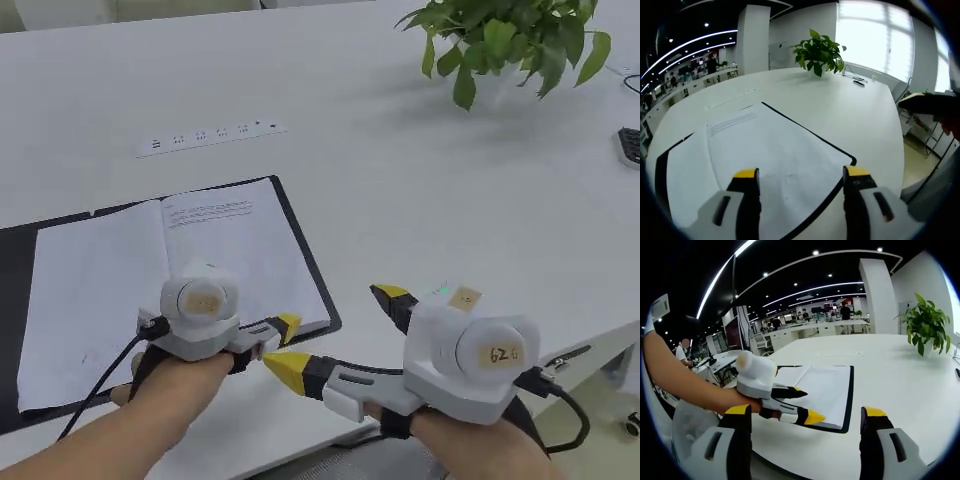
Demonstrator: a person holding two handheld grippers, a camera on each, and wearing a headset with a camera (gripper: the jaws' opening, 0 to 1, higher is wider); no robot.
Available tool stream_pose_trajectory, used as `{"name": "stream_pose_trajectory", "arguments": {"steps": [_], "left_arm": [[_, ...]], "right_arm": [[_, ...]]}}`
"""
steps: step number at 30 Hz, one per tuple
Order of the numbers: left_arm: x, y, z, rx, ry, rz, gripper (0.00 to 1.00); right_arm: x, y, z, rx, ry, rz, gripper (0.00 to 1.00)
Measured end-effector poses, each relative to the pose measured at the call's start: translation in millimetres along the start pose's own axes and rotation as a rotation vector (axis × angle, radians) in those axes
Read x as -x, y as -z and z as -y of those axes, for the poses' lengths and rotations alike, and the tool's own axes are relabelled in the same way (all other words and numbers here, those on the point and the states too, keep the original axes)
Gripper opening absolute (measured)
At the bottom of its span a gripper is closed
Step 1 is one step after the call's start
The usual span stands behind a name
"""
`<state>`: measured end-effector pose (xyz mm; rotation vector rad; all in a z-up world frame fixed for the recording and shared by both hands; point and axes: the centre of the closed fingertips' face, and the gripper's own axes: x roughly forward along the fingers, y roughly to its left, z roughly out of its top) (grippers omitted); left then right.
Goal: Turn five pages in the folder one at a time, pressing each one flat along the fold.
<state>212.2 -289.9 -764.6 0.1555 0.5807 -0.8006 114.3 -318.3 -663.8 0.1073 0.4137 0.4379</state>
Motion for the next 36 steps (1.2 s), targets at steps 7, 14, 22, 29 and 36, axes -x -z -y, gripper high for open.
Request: {"name": "stream_pose_trajectory", "arguments": {"steps": [7,14,22,29,36], "left_arm": [[-10.7,3.6,-0.9,-0.002,-0.034,0.001,0.62],[-13.4,9.4,-0.9,-0.036,-0.072,0.009,0.58],[-10.3,9.2,-9.7,-0.023,-0.068,0.049,0.47],[-8.5,9.1,-13.3,-0.035,-0.064,0.059,0.40],[-8.0,9.2,-15.5,-0.022,-0.069,0.078,0.37]], "right_arm": [[-1.4,3.3,-2.1,-0.016,-0.004,0.003,0.88],[-2.8,8.4,-1.9,-0.023,-0.002,-0.009,0.88],[-5.4,10.2,-1.5,-0.026,-0.006,-0.018,0.87],[-10.9,11.3,-4.0,-0.029,-0.013,-0.027,0.87],[-14.7,14.4,-5.0,-0.030,-0.020,-0.042,0.86]]}}
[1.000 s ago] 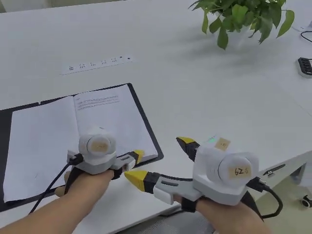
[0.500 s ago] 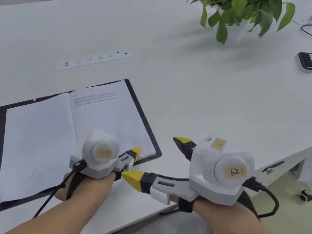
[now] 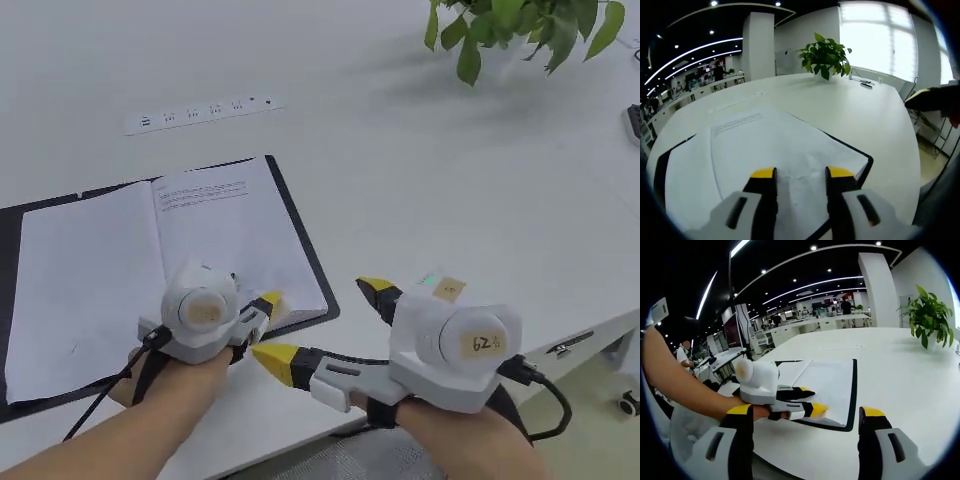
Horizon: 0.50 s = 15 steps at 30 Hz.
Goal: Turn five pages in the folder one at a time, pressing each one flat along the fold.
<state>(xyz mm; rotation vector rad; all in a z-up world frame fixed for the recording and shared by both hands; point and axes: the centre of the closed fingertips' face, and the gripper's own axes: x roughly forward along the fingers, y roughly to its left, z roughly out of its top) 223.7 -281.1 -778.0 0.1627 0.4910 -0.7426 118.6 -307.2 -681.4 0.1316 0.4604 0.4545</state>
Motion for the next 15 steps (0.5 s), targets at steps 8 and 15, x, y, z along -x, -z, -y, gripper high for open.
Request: {"name": "stream_pose_trajectory", "arguments": {"steps": [8,15], "left_arm": [[-0.4,-0.5,-4.9,0.017,-0.013,0.006,0.31],[-1.3,-1.4,-11.3,0.028,-0.028,0.011,0.22]], "right_arm": [[-5.1,4.5,2.2,-0.012,-0.003,-0.020,0.85],[-10.3,1.9,4.6,-0.022,-0.005,-0.026,0.84]]}}
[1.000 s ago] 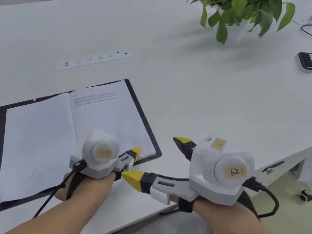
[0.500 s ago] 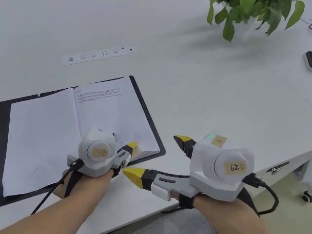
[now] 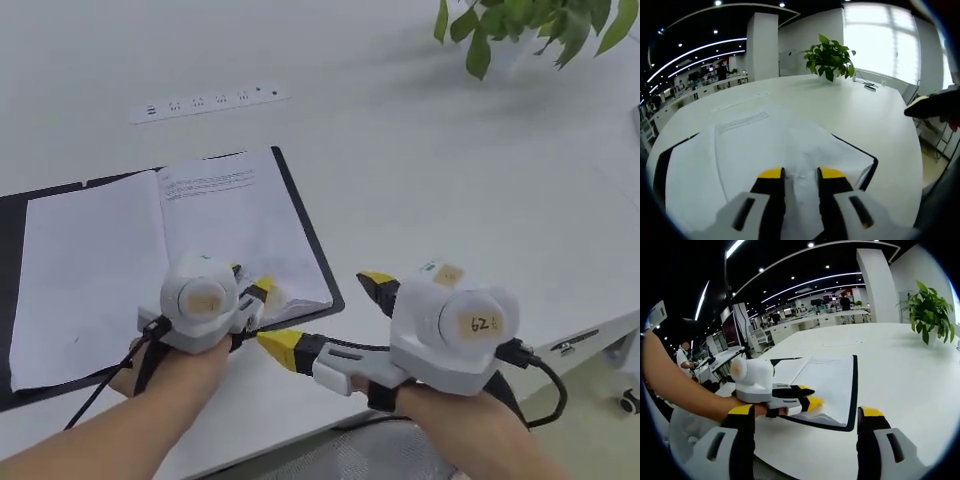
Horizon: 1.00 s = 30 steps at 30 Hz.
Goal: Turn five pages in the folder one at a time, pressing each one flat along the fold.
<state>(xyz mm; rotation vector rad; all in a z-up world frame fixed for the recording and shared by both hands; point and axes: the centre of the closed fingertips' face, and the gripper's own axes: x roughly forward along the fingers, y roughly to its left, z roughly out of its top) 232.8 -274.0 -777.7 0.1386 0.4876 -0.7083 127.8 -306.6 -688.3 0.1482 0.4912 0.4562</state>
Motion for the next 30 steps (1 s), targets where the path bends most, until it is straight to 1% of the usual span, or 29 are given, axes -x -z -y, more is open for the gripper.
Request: {"name": "stream_pose_trajectory", "arguments": {"steps": [2,5,6,7,8,10,11,14,16,18,19,20,21,23,25,28,30], "left_arm": [[-0.1,0.1,-0.7,-0.006,0.000,0.001,0.21],[-0.1,0.1,-2.3,0.002,0.002,-0.001,0.19],[-0.6,0.1,-3.7,0.009,0.000,-0.005,0.17],[-1.1,-0.6,-6.2,0.008,-0.008,-0.001,0.15],[-1.3,0.0,-7.8,0.023,-0.005,-0.006,0.13],[-0.6,0.0,-6.8,0.003,-0.002,-0.006,0.13],[-0.4,0.2,-6.3,0.004,-0.001,-0.007,0.13],[-0.5,0.0,-6.8,0.000,0.001,-0.008,0.13],[-0.7,-0.1,-7.4,0.001,0.003,-0.009,0.12],[-0.4,0.0,-7.5,-0.005,0.006,-0.010,0.12],[-0.4,0.1,-7.4,-0.006,0.007,-0.010,0.12],[-0.7,0.1,-7.8,-0.005,0.007,-0.010,0.12],[-0.7,0.4,-7.5,-0.007,0.007,-0.009,0.12],[-0.6,0.4,-7.3,-0.007,0.006,-0.007,0.12],[-0.7,0.5,-7.4,-0.007,0.006,-0.006,0.12],[-0.8,0.6,-7.5,-0.006,0.006,-0.006,0.12],[-0.7,0.7,-7.3,-0.007,0.006,-0.005,0.12]], "right_arm": [[-3.1,0.2,-0.5,0.000,-0.004,-0.005,0.83],[-6.1,2.7,1.0,-0.008,-0.013,-0.022,0.82],[-7.0,4.0,2.6,-0.021,-0.016,-0.032,0.81],[-7.6,3.5,3.8,-0.028,-0.016,-0.032,0.80],[-8.8,2.4,5.3,-0.036,-0.014,-0.034,0.79],[-12.2,0.3,5.8,-0.051,-0.018,-0.029,0.77],[-14.0,0.3,5.6,-0.056,-0.020,-0.030,0.77],[-21.0,4.1,3.7,-0.075,-0.035,-0.054,0.74],[-25.2,8.3,3.4,-0.119,-0.047,-0.075,0.71],[-29.1,12.5,4.7,-0.142,-0.055,-0.092,0.68],[-30.6,16.5,5.2,-0.159,-0.059,-0.112,0.66],[-31.3,17.2,5.3,-0.166,-0.061,-0.114,0.64],[-33.1,18.7,5.3,-0.189,-0.070,-0.117,0.62],[-35.0,23.7,5.1,-0.239,-0.080,-0.140,0.59],[-36.8,26.1,6.4,-0.260,-0.083,-0.146,0.55],[-39.1,30.9,8.5,-0.313,-0.089,-0.161,0.51],[-41.0,31.7,11.7,-0.318,-0.084,-0.156,0.50]]}}
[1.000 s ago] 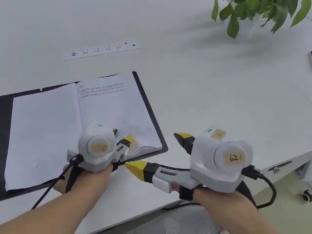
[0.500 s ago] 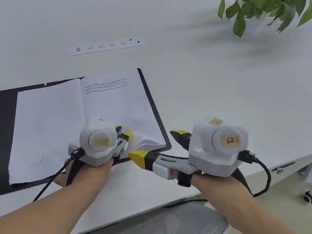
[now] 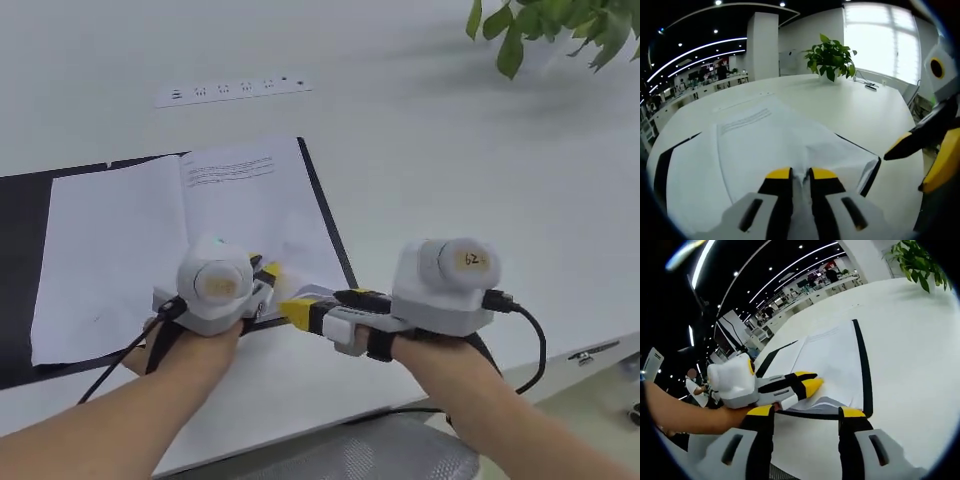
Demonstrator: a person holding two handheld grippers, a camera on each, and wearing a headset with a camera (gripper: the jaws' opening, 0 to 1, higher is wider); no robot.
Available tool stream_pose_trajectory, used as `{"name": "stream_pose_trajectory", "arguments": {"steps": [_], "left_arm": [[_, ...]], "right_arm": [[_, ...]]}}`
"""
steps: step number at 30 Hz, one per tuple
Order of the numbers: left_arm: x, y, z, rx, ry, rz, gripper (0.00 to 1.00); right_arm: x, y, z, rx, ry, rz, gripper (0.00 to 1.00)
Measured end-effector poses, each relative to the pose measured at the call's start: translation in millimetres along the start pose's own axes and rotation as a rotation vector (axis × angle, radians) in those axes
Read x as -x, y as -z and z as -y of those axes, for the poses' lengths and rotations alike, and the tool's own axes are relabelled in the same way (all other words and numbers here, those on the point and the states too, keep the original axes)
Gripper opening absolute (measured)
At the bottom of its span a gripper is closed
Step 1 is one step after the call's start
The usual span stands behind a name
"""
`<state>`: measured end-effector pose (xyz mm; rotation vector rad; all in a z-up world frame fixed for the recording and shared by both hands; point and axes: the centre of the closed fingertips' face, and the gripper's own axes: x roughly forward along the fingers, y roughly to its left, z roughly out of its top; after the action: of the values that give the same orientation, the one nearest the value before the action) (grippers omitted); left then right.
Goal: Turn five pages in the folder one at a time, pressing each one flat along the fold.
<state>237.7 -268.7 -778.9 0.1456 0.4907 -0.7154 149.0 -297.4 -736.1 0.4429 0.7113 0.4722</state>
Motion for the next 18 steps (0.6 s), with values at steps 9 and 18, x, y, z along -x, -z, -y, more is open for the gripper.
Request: {"name": "stream_pose_trajectory", "arguments": {"steps": [9,18], "left_arm": [[0.2,-0.4,1.5,0.003,-0.001,0.000,0.12],[-0.1,-1.4,2.5,0.004,-0.003,0.001,0.12]], "right_arm": [[-11.7,1.6,7.9,-0.120,-0.011,0.006,0.48],[-17.4,-6.9,21.7,-0.214,0.010,0.049,0.45]]}}
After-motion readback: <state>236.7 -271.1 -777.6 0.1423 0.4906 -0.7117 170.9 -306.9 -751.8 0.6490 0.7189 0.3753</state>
